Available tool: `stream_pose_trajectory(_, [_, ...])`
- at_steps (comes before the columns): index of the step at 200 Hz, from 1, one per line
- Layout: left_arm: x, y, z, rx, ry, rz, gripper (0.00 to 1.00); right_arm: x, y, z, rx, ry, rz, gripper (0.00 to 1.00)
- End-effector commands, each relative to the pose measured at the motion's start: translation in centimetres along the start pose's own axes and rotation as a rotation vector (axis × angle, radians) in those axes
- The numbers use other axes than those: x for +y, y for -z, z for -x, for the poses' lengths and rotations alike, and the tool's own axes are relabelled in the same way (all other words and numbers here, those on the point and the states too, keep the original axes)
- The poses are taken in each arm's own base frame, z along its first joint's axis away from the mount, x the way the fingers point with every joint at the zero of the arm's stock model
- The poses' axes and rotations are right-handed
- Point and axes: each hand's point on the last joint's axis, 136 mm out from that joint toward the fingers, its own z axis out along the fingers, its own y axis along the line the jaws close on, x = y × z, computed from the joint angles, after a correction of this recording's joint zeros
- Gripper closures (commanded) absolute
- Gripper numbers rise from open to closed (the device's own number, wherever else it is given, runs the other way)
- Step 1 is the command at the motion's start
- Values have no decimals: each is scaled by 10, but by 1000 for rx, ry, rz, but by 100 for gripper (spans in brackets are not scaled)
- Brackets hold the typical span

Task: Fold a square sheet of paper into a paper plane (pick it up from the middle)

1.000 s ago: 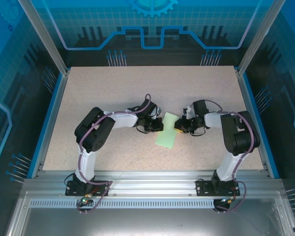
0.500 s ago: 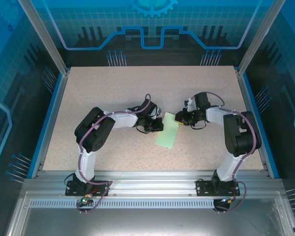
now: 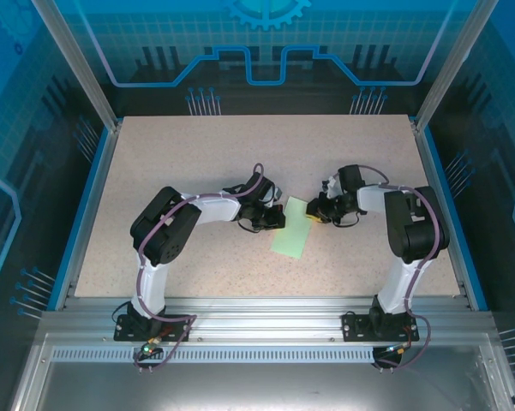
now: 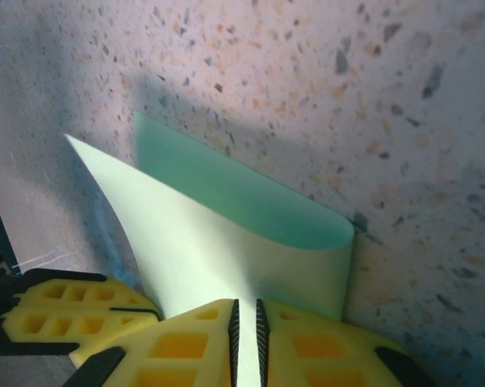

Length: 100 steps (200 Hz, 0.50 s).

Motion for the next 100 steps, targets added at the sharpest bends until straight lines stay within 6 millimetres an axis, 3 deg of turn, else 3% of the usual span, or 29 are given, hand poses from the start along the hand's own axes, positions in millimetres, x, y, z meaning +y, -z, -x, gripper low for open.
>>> stream_pose_trajectory(1, [36,-15,-30,101,39,121,100,12,19,20,-47,12,24,83])
stream_pose_trajectory(39, [35,-15,-30,103,37,120,100,6,17,31,-39,-3,29,83])
stream_pose_trajectory(100, [35,-15,-30,104,37,123,100,-21,-1,24,-10,-44,-24,83])
